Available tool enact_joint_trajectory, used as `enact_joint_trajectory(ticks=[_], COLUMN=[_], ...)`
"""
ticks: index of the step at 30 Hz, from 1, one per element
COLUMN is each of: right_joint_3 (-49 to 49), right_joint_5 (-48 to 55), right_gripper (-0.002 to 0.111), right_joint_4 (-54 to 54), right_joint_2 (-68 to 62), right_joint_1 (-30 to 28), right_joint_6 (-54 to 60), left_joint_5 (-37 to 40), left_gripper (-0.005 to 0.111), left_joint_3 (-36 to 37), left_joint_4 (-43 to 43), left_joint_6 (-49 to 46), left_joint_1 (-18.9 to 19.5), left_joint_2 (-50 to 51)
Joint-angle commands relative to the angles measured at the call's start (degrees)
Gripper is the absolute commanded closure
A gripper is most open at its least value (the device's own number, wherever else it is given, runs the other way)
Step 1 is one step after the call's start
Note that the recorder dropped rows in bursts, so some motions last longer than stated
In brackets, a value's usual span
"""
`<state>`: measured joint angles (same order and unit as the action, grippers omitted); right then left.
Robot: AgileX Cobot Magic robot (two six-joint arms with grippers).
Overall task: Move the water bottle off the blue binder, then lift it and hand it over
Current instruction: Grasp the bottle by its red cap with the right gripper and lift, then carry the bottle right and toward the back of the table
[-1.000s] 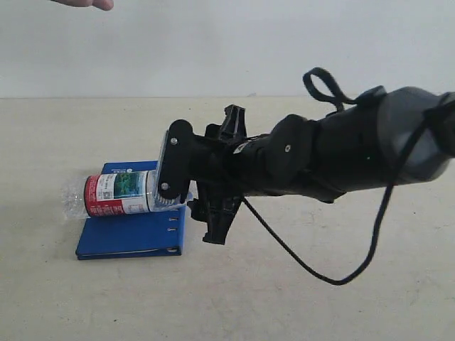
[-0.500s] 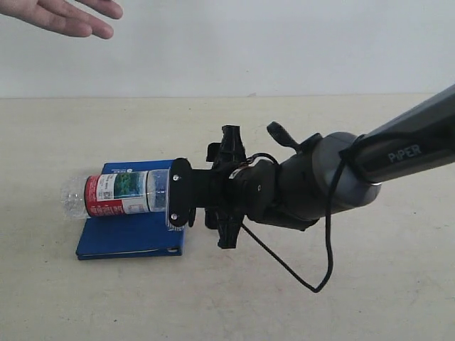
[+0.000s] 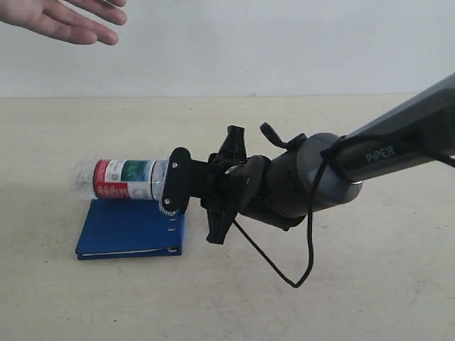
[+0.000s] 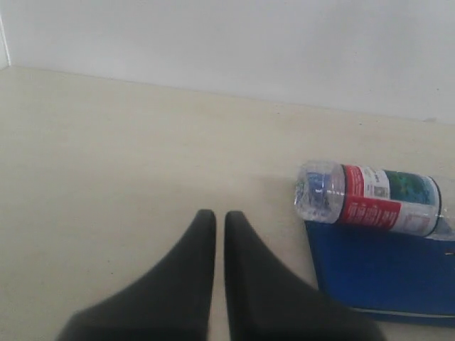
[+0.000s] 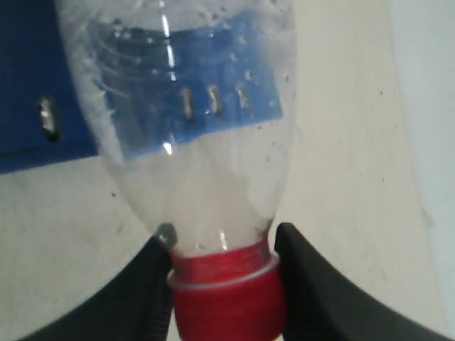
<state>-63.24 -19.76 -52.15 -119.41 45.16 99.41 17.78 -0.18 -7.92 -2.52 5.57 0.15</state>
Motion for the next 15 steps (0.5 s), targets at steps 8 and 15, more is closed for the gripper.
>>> enact_joint_trajectory(ticks=[8,15], right_joint_3=[-0.30,1.50], right_joint_5=[-20.64,-9.39], right_gripper=[0.108,0.108], right_joint_4=[-28.04,-43.30], right_joint_2=[4.60,14.93], right_joint_1=[-3.02,-9.21], right_joint_6=[9.93,13.95], left_joint_5=[-0.31,-0.31], left_gripper=[0.102,0.102], left_joint_3=[0.18,0.18], left_joint_4=[0.19,0.19], left_joint_6=[-0.22,-0.22], left_joint_1=[0.06,0.06], left_joint_2=[-0.15,-0.15])
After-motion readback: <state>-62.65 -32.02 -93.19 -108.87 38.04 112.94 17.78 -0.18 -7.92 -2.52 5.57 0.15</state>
